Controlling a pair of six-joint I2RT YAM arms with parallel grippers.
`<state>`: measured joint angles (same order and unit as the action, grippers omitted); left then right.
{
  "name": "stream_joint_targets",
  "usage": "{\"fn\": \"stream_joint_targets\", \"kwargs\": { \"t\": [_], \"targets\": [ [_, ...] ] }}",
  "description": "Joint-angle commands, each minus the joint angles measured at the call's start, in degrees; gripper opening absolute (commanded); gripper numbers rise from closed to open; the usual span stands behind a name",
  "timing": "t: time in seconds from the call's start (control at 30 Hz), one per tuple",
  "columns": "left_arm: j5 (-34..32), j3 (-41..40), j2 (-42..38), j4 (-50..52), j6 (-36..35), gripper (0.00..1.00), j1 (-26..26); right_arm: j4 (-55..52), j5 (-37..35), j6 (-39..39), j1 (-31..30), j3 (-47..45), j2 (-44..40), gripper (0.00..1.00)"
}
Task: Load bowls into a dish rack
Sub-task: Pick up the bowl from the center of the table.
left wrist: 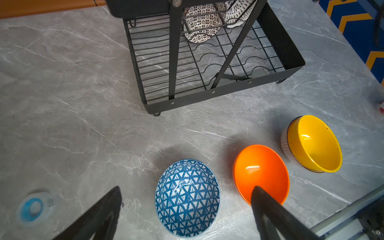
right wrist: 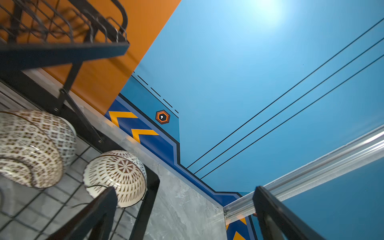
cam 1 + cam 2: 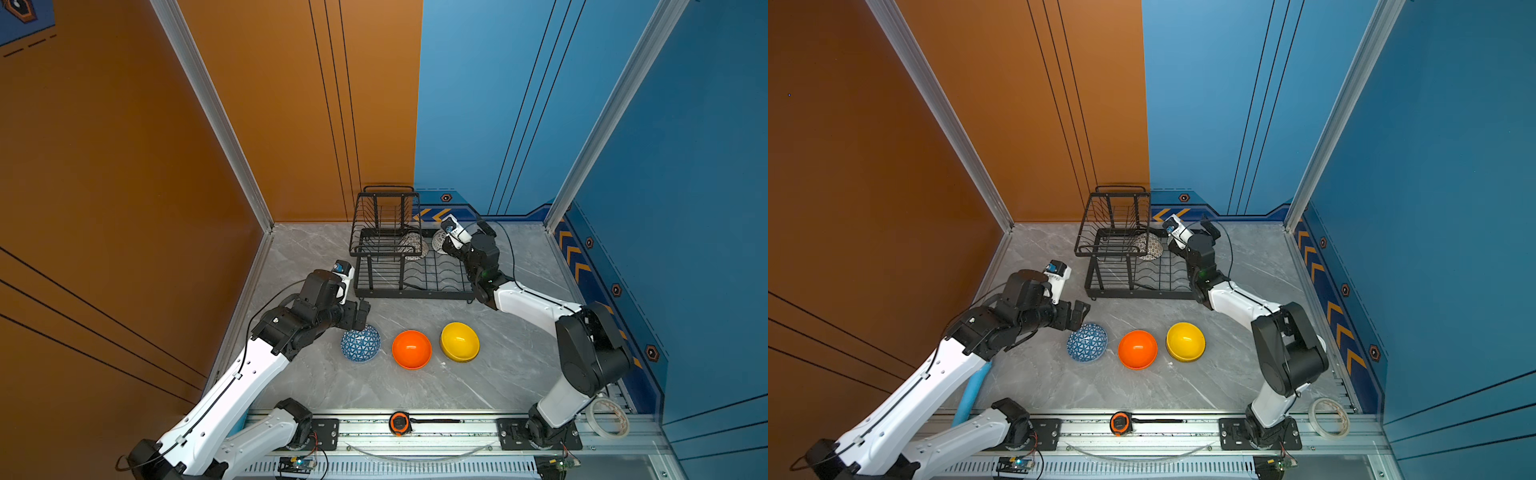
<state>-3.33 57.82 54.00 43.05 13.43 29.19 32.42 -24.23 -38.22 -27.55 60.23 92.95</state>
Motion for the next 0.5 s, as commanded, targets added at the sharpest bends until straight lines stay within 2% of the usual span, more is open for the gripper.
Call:
{"fn": "stream_joint_targets", "kwargs": {
  "t": [0.0,0.13,0.27,0.47],
  "targets": [
    [0.2,-1.6,-2.7,3.8,2.5,0.98,-1.4,-17.9,-9.4,13.2,-4.4,-0.1,-6.8,1.00],
    [1.1,-3.1,-4.7,6.7,4.6,0.98,-1.8,-34.4,-11.3,24.4,-9.0,1.7,-12.6,1.00],
    [1.0,-4.8,-5.3,8.6,6.6,0.98,-1.9,-51.5,-6.2,37.6,-10.9,6.3,-15.2,1.00],
    [0.5,-6.4,-4.2,8.4,8.3,0.98,-2.2,-61.9,0.3,48.8,-13.5,9.2,-17.0,1.00]
  ]
}}
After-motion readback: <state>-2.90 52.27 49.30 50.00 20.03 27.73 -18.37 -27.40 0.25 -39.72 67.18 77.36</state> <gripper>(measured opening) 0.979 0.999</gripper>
